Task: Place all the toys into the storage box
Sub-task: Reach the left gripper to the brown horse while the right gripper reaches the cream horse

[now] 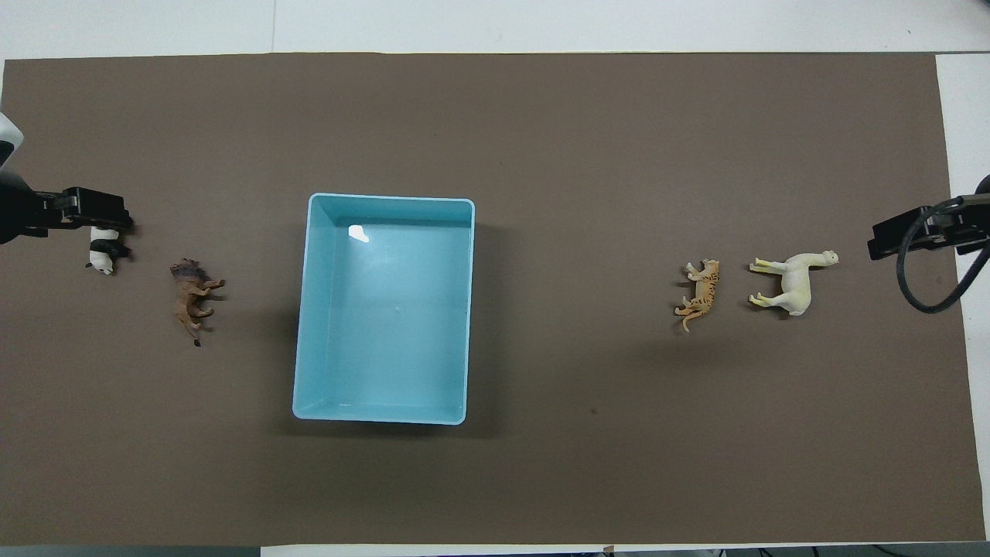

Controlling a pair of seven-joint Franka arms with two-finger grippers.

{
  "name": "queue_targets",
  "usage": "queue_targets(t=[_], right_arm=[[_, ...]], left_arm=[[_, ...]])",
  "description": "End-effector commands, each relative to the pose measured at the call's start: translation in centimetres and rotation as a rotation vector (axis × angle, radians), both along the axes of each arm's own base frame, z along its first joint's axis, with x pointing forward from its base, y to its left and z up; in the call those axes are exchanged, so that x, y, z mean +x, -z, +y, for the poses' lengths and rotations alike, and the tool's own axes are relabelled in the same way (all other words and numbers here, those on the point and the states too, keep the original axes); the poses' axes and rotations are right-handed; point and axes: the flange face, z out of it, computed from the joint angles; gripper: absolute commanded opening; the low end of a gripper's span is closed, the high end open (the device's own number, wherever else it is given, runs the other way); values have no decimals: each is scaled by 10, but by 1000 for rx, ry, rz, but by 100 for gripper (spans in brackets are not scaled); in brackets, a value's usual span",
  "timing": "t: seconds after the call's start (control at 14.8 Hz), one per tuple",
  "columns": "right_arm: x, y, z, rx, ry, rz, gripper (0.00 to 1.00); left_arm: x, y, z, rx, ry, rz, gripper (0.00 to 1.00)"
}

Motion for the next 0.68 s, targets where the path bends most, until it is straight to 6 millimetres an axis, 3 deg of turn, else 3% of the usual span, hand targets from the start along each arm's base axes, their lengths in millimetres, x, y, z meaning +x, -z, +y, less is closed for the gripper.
queue_targets(t=[0.0,0.14,0.27,0.47,0.61], right_arm=[[3,28,1,-10,-4,-74,100],[6,64,2,-12,10,-49,100],[19,115,-8,-9,30,-69,100],[25,168,-6,-12,34,-16,100],[18,200,-18,-13,52,-15,100]], left_arm=[[-1,28,27,13,-33,-38,100],[10,50,35,12,-50,-32,100],[13,77,35,8,-70,0,100],[10,138,26,8,-43,-10,100],[1,176,25,8,-32,-7,100]])
